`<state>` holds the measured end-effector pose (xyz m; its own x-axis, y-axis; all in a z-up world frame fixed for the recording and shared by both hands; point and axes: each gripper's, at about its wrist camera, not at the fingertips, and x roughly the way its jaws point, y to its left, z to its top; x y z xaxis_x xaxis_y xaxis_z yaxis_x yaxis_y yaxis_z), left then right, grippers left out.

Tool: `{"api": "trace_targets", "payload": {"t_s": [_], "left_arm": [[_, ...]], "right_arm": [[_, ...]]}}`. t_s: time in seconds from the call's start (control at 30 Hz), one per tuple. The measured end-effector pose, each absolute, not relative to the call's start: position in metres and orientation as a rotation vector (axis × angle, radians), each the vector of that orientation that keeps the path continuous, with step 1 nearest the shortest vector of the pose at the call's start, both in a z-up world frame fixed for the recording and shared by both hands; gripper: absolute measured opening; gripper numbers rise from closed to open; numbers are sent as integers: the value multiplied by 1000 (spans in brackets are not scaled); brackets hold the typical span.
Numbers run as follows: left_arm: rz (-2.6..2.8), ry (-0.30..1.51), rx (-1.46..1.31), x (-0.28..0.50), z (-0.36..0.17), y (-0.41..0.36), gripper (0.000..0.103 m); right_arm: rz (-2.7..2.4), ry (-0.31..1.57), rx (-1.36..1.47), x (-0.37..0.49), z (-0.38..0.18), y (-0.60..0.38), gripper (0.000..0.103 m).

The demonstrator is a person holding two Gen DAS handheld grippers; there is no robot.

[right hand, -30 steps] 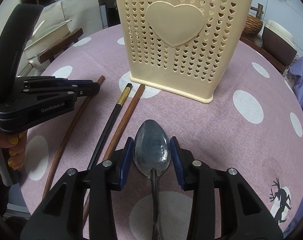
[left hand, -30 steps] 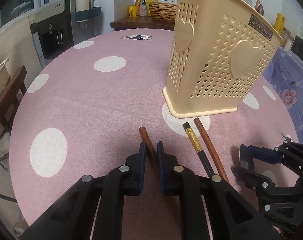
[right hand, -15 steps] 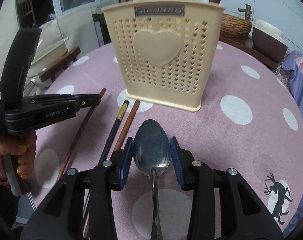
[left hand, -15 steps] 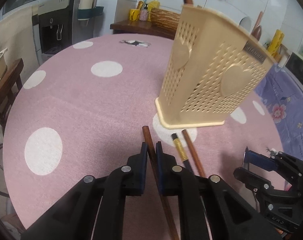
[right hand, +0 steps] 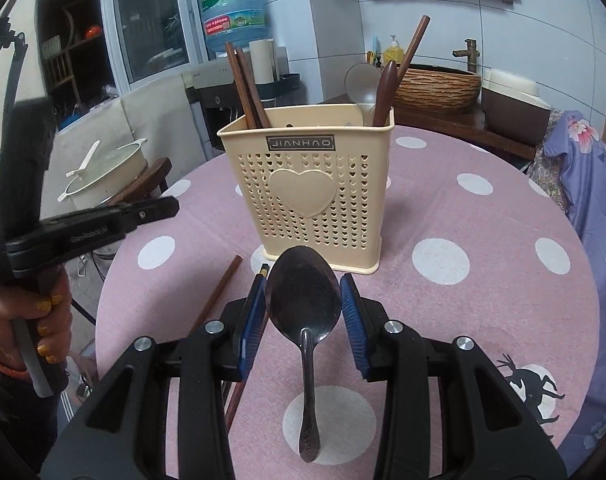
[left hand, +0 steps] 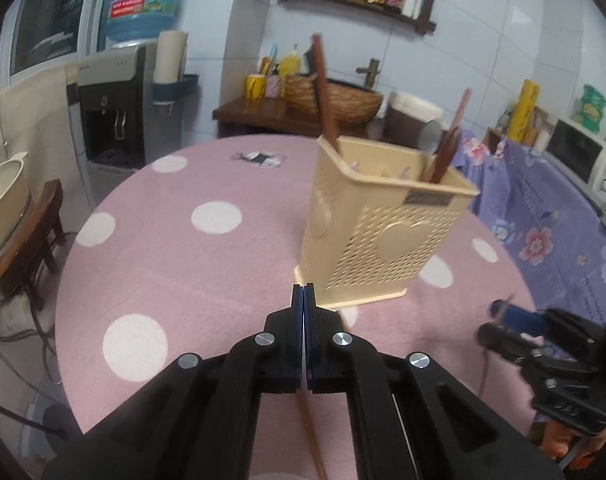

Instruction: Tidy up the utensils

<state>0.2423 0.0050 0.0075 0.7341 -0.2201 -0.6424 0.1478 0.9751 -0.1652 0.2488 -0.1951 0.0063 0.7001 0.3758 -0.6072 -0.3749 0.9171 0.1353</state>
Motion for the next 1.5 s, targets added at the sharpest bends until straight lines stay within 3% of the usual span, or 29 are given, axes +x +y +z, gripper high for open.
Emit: {"api": "trace_targets", "payload": {"t_s": [0.07,0.13,0.2,0.27,0.4,0.7,1.03,1.5], "left_arm": [[-195,753,-101,245,-4,7,2],[-176,797,-72,247,-18,4,10],[-156,831,-53,247,-30,2,35],[-147,859,-43,248,-43,-3,37],[-115,908,15,253,-65,-15,35],[-67,905,89,270,-69,-25,13],[-89,890,61,275,-67,-24,9],[-202,531,-163,209,57,14,8]], "right_arm": [[418,683,3,249,5,-195,38],[415,694,4,250,1,-195,38],[416,697,10,250,-1,-195,38],[415,697,14,250,-1,-195,38],[409,691,19,248,-1,-195,38],[407,688,30,246,-1,-197,38],[404,678,35,244,1,-197,38],[416,610,81,234,26,-206,38]]}}
